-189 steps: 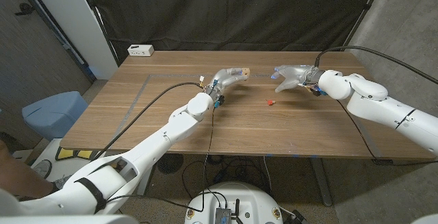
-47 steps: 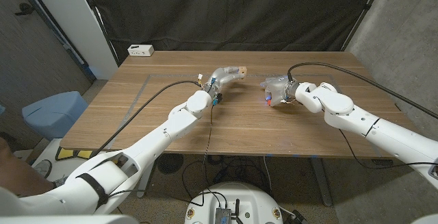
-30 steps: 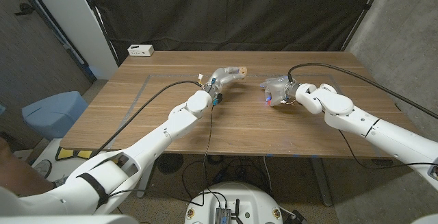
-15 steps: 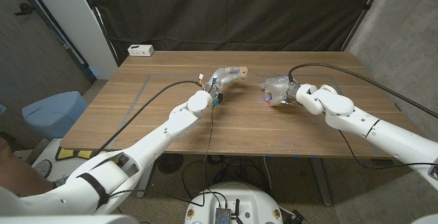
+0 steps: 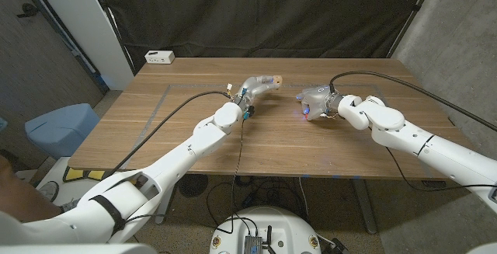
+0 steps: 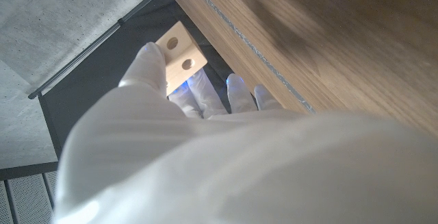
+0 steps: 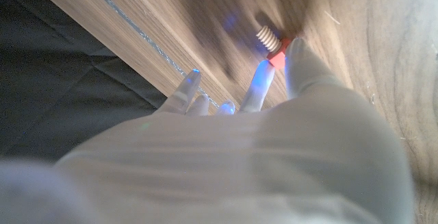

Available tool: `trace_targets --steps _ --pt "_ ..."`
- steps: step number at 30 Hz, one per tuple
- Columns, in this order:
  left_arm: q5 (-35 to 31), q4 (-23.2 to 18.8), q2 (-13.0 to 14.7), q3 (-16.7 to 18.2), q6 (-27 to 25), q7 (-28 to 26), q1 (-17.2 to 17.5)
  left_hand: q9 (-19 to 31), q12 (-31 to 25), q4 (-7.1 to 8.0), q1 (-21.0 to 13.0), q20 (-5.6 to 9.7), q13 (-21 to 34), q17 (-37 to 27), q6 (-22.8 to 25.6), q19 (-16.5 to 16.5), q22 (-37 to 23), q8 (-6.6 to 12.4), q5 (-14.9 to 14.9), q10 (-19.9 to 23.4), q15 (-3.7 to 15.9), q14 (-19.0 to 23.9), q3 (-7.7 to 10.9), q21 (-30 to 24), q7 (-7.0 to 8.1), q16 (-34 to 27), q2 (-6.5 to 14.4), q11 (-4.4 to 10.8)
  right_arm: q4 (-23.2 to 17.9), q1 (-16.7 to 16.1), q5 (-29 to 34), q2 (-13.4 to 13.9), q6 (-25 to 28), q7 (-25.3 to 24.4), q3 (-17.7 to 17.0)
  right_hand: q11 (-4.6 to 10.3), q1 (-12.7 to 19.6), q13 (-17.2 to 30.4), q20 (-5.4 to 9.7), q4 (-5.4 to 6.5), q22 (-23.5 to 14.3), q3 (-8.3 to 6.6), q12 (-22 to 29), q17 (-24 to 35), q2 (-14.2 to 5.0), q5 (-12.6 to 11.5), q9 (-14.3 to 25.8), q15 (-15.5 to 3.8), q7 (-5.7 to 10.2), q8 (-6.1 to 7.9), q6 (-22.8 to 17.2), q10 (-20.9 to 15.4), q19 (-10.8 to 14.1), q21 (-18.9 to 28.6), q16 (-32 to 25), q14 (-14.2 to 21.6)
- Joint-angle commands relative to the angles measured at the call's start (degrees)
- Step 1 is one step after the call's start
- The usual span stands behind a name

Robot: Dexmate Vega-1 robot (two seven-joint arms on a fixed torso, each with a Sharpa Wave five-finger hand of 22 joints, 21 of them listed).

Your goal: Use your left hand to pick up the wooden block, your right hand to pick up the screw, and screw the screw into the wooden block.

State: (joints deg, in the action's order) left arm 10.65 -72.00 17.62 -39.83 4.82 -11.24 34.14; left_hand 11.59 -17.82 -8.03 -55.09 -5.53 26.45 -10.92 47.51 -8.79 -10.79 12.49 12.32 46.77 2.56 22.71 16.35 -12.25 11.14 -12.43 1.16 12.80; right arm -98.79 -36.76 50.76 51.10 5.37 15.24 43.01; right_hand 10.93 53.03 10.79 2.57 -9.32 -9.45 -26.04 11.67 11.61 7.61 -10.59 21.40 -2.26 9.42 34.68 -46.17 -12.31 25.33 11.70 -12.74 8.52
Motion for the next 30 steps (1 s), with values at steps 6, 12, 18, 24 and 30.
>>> trace_targets --steps 6,12,18,24,30 --pt "-0.15 0.14 -0.24 -0.23 0.32 0.08 0.03 0.22 0.26 0.11 0.14 -0.05 0.15 -0.17 0.51 -0.01 -0.23 0.26 0.21 0.45 3.93 0.51 0.03 -0.11 -0.22 -0.28 0.6 -0.17 -0.41 -0.86 -1.14 0.79 -0.11 -1.69 -1.09 -0.15 0.96 0.15 2.2 -0.08 -0.11 -0.64 0.32 0.2 -0.11 -0.18 0.69 -4.19 -0.6 1.18 -0.79 -1.35 1.52 0.44 -0.44 1.26" --pt "-0.18 -0.02 -0.15 -0.27 0.44 0.2 0.13 0.23 0.32 0.09 0.14 -0.03 0.19 -0.17 0.55 -0.01 -0.24 0.26 0.23 0.49 3.86 0.47 0.0 -0.13 -0.3 -0.25 0.67 -0.16 -0.96 -1.31 -1.63 0.98 0.27 -1.88 -1.51 0.04 1.1 0.14 2.47 -0.06 -0.1 -0.78 0.36 0.22 -0.19 -0.18 1.03 -4.57 -0.7 1.8 -1.26 -1.93 1.95 0.3 -0.45 1.82" --pt "-0.17 0.24 -0.18 -0.38 0.9 0.57 0.12 0.23 0.38 0.03 0.13 -0.03 0.23 -0.15 0.59 -0.01 -0.24 0.25 0.24 0.53 3.92 0.46 -0.03 -0.13 -0.23 -0.23 0.68 -0.17 -2.18 -2.01 -2.24 1.5 1.11 -2.07 -2.4 0.08 1.19 0.13 2.71 -0.03 -0.09 -0.9 0.36 0.23 -0.27 -0.18 1.28 -4.58 -0.83 2.34 -1.83 -2.29 2.21 0.18 -0.44 2.17" --pt "-0.25 0.62 -0.3 -0.51 1.59 0.84 0.09 0.23 0.46 -0.01 0.13 -0.04 0.27 -0.14 0.64 -0.01 -0.24 0.26 0.25 0.56 3.95 0.5 -0.07 -0.14 -0.25 -0.23 0.69 -0.17 -3.59 -2.77 -3.12 1.91 2.08 -2.24 -3.4 -0.08 1.21 0.12 2.86 0.01 -0.08 -0.98 0.31 0.25 -0.3 -0.19 1.54 -4.76 -0.93 2.72 -1.94 -2.59 2.46 0.05 -0.37 2.45" --pt "-0.38 1.14 -0.61 -0.68 2.53 1.0 0.11 0.23 0.53 -0.03 0.16 -0.03 0.31 -0.13 0.69 0.01 -0.24 0.26 0.26 0.59 3.91 0.49 -0.12 -0.15 -0.25 -0.22 0.71 -0.18 -5.37 -3.73 -3.85 2.52 3.32 -2.1 -4.45 -0.14 1.27 0.12 2.91 0.0 -0.08 -1.06 0.37 0.26 -0.3 -0.2 1.71 -4.79 -1.2 3.02 -2.1 -3.03 2.71 -0.01 -0.32 2.63"
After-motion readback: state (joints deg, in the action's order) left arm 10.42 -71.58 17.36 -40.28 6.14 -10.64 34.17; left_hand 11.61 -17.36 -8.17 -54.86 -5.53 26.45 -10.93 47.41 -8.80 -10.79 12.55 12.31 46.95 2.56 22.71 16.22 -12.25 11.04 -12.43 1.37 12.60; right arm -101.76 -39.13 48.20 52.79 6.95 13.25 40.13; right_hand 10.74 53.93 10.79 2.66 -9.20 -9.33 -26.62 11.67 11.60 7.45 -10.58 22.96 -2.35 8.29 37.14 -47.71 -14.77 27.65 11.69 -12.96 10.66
